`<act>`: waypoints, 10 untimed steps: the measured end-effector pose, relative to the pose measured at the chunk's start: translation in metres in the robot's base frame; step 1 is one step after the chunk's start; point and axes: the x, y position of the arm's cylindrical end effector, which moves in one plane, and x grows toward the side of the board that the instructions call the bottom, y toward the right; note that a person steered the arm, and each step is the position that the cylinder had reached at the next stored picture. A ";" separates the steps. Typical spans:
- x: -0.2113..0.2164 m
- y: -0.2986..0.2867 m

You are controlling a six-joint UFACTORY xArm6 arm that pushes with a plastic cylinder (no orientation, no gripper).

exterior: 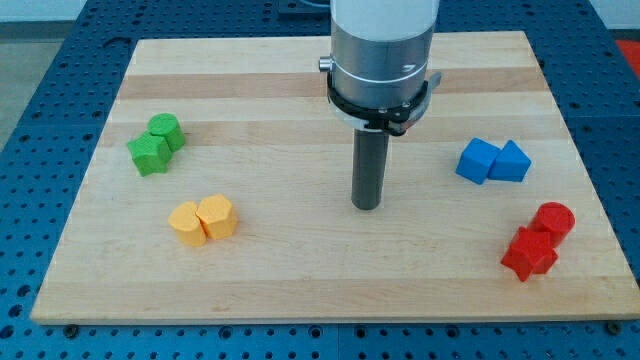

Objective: Move your arm towards green star

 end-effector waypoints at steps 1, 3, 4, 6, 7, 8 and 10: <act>-0.021 -0.022; -0.060 -0.063; -0.105 -0.126; -0.142 -0.150; -0.147 -0.168; -0.157 -0.225; -0.175 -0.271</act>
